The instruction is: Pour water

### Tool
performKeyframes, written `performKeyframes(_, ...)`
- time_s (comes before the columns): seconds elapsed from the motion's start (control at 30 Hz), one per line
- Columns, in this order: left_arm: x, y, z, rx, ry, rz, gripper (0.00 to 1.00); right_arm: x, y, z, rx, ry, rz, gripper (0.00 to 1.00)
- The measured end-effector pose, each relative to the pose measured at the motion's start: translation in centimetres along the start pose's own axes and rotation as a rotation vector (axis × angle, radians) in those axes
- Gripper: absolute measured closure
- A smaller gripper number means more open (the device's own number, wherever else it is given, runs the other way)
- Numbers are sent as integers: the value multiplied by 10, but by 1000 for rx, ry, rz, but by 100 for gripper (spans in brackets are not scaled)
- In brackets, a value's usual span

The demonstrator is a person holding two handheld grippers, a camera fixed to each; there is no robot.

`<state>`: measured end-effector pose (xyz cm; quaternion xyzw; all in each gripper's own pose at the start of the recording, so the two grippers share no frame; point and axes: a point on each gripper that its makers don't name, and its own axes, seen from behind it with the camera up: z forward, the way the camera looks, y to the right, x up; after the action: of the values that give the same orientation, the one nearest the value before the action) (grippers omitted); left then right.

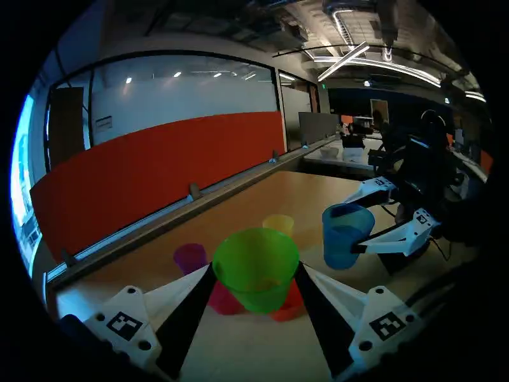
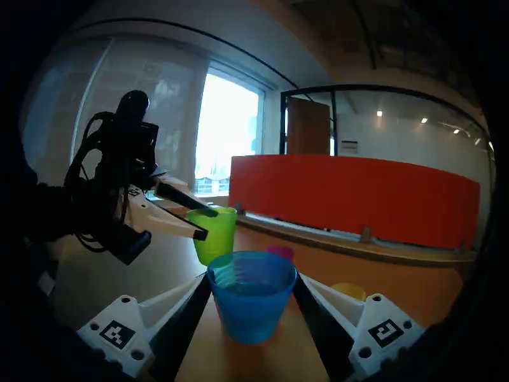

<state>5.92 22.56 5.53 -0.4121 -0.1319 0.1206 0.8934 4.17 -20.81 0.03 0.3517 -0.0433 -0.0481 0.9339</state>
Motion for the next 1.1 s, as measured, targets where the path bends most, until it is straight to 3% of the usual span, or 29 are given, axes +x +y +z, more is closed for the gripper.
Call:
performKeyframes(0.4,-17,7,-41,43,41,-34,12,-6,-21,1,26,0,9,8)
performKeyframes(0.7,-32,20,-61,40,86,-86,12,-12,-37,1,49,-2,10,8)
performKeyframes(1.1,-43,35,-83,60,124,-83,12,-10,-53,1,68,-4,-2,8)
